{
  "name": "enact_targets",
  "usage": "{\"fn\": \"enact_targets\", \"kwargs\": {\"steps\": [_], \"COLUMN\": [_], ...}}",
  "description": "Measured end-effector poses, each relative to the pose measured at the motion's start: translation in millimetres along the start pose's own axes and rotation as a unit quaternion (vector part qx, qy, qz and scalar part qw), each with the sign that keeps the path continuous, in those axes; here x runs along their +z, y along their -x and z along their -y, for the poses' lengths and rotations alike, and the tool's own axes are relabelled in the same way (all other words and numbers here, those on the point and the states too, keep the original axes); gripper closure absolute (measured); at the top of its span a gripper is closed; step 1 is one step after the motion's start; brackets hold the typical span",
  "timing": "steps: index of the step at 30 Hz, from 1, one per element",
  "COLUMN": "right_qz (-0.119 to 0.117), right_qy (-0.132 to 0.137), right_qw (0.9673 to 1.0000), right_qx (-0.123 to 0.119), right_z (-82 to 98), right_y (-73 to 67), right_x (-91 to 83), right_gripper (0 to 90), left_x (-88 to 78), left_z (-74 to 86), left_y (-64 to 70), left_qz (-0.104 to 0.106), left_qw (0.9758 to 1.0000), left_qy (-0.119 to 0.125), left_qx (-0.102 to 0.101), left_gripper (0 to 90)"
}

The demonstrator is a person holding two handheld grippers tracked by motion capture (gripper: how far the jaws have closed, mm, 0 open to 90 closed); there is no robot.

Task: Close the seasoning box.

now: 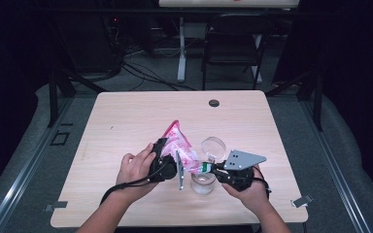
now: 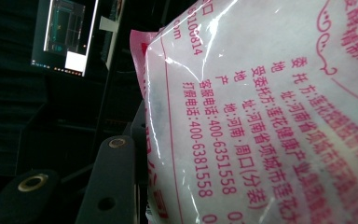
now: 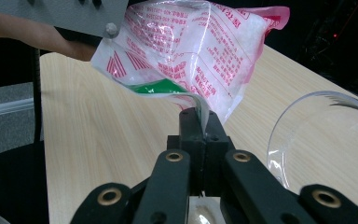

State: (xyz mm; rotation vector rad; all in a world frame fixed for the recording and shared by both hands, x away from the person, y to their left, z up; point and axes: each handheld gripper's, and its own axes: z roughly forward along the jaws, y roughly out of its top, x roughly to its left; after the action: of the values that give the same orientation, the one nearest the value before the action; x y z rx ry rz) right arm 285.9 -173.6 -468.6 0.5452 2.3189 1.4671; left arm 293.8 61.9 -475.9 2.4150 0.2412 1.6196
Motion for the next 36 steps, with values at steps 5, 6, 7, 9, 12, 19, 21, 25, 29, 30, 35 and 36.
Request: {"fn": "enact_targets", "kwargs": {"steps": [5,6,7,9,12,19,21,25,29,30,35,36], "right_qz": [-0.002,-0.002,-0.002,-0.001,-0.001,0.002,0.003,0.003,0.004,0.005,0.006,0.005], "right_qy": [-0.001,-0.001,-0.001,-0.002,-0.003,-0.003,-0.001,-0.002,-0.003,-0.002,-0.003,-0.002], "right_qw": [1.0,1.0,1.0,1.0,1.0,1.0,1.0,1.0,1.0,1.0,1.0,1.0], "right_qx": [-0.001,-0.001,-0.002,-0.002,-0.001,0.001,0.002,0.002,0.003,0.003,0.004,0.005], "right_z": [0.6,0.7,0.8,1.0,1.6,2.1,2.5,2.8,3.2,3.4,4.0,4.2], "right_y": [0.2,0.1,0.1,0.0,0.3,1.5,1.9,2.6,3.2,3.3,3.9,4.1], "right_x": [-0.1,0.0,0.1,0.2,0.5,-0.2,-0.2,-0.7,-1.0,-1.1,-0.8,-0.7], "right_gripper": [90.0,90.0,90.0,90.0,90.0,90.0,90.0,90.0,90.0,90.0,90.0,90.0], "left_x": [-0.1,-0.1,-0.2,-0.4,-0.5,-0.6,-0.6,-1.1,-1.3,-1.3,-1.0,-1.6], "left_z": [-0.2,-0.2,-0.3,-0.4,-0.8,-2.7,-3.5,-4.6,-5.4,-5.5,-6.3,-6.8], "left_y": [-0.3,-0.3,-0.3,-0.1,-0.1,-1.0,-1.7,-1.4,-1.7,-1.6,-1.1,-1.2], "left_qz": [-0.002,-0.002,-0.003,-0.005,-0.006,-0.008,-0.011,-0.01,-0.013,-0.013,-0.018,-0.018], "left_qw": [1.0,1.0,1.0,1.0,1.0,0.9999,0.9999,0.9999,0.9998,0.9998,0.9996,0.9996], "left_qy": [0.001,0.001,0.001,0.001,0.001,0.002,0.003,0.0,0.001,0.001,0.004,0.0], "left_qx": [0.002,0.002,0.002,0.004,0.007,0.009,0.013,0.013,0.016,0.016,0.02,0.021], "left_gripper": [59.4,59.5,59.5,59.5,59.5,59.6,59.6,59.6,59.7,59.7,59.7,59.8]}}
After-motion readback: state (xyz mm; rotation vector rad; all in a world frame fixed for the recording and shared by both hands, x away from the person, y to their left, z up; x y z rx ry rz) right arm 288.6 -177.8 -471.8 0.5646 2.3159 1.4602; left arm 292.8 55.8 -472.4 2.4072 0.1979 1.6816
